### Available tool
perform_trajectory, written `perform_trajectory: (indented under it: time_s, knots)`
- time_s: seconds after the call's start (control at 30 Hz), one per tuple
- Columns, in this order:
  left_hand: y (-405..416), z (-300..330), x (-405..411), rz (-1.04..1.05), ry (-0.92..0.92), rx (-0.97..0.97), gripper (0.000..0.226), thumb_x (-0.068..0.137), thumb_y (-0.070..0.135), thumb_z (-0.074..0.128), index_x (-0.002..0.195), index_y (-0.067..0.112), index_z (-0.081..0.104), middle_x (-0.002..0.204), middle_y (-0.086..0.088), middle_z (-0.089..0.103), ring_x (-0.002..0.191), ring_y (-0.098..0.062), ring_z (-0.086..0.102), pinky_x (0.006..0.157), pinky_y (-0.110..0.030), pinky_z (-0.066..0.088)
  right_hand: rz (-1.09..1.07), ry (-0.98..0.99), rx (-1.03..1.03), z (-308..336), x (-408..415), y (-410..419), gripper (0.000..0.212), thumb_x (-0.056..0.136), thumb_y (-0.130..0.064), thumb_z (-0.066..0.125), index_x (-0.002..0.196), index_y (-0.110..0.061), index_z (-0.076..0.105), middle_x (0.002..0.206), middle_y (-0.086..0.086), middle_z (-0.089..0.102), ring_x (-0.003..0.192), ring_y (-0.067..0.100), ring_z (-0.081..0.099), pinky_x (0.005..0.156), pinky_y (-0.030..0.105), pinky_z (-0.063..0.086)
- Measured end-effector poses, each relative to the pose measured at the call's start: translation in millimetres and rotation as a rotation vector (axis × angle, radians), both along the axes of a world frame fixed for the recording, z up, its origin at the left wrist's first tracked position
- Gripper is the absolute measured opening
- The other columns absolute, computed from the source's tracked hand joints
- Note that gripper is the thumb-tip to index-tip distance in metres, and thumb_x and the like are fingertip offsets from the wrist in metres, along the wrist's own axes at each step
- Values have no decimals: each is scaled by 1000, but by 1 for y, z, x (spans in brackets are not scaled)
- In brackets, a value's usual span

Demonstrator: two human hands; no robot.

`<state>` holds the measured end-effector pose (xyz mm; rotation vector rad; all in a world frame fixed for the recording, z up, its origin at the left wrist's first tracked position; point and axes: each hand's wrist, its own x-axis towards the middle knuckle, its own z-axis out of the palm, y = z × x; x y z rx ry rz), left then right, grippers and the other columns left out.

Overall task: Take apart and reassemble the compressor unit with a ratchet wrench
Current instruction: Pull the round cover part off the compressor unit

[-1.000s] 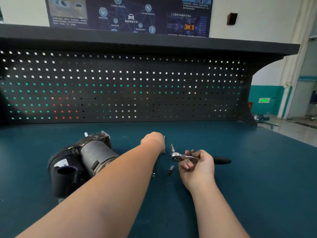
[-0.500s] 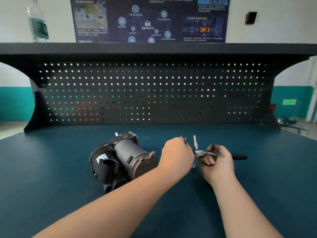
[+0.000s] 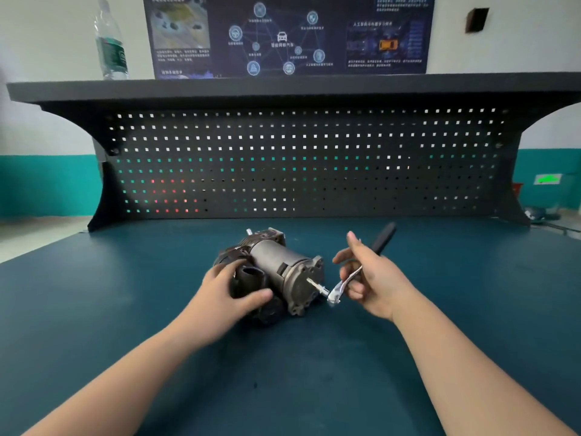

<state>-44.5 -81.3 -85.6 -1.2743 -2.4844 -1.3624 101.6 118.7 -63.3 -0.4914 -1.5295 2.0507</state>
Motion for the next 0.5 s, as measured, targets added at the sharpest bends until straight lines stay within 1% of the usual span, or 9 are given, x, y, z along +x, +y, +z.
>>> perform_trajectory:
  time_s: [0.03, 0.07, 0.2, 0.3, 0.33, 0.4, 0.43, 0.47, 0.5]
  knots:
    - [1, -3, 0, 34, 25, -40, 67, 70, 49, 74, 129, 32, 47, 127, 11, 43, 120, -3, 40, 97, -13, 28, -30, -10, 6, 0, 0, 0, 50, 90, -51, 53, 61, -12, 65, 48, 5, 52, 27, 8, 27, 32, 14, 21]
    - [2, -5, 0, 76, 46, -35, 69, 69, 50, 75, 129, 32, 47, 130, 9, 42, 122, -6, 39, 97, -15, 27, -64, -23, 16, -1, 0, 2, 50, 91, -50, 53, 63, -10, 65, 47, 5, 51, 26, 7, 25, 32, 14, 20]
    - [2, -8, 7, 119, 144, 79, 58, 70, 46, 75, 121, 28, 55, 126, 10, 50, 119, -9, 44, 95, -17, 31, -203, -159, 101, -7, 0, 10, 44, 92, -46, 55, 73, -7, 63, 43, 3, 47, 25, 9, 23, 31, 14, 18]
    - [1, -10, 11, 98, 146, 110, 50, 74, 43, 71, 118, 30, 53, 123, 16, 50, 122, -8, 43, 97, -21, 34, -278, -275, 88, -14, -2, 14, 37, 91, -38, 59, 76, -5, 61, 44, 2, 46, 26, 8, 22, 32, 14, 17]
    - [0, -9, 12, 75, 130, 102, 50, 76, 43, 70, 120, 30, 51, 128, 18, 47, 128, -7, 39, 101, -22, 33, -289, -298, 67, -16, -2, 15, 35, 91, -36, 60, 76, -4, 61, 45, 3, 47, 26, 8, 22, 33, 14, 17]
    - [-3, -9, 10, 33, 98, 76, 63, 78, 45, 69, 134, 29, 44, 144, 23, 31, 139, -4, 24, 112, -28, 27, -297, -318, 31, -16, -2, 16, 31, 90, -31, 62, 76, -4, 60, 47, 3, 49, 28, 8, 22, 33, 14, 17]
    - [-5, -8, 10, 18, 96, 82, 68, 78, 46, 68, 138, 31, 41, 145, 29, 23, 140, 0, 17, 114, -27, 23, -301, -317, 23, -16, -2, 17, 28, 89, -29, 63, 76, -5, 59, 48, 4, 50, 29, 8, 23, 33, 14, 18]
    - [-6, -8, 11, -3, 105, 95, 67, 78, 46, 68, 138, 33, 41, 140, 37, 17, 139, 5, 11, 114, -23, 19, -307, -313, 24, -15, -2, 18, 24, 88, -27, 64, 77, -6, 59, 50, 4, 52, 30, 8, 25, 33, 15, 20]
    - [-6, -9, 13, -23, 123, 103, 66, 77, 48, 67, 137, 35, 42, 135, 41, 14, 137, 10, 8, 112, -19, 16, -315, -308, 34, -14, -2, 18, 21, 87, -25, 64, 80, -7, 58, 51, 5, 54, 32, 9, 27, 34, 15, 22]
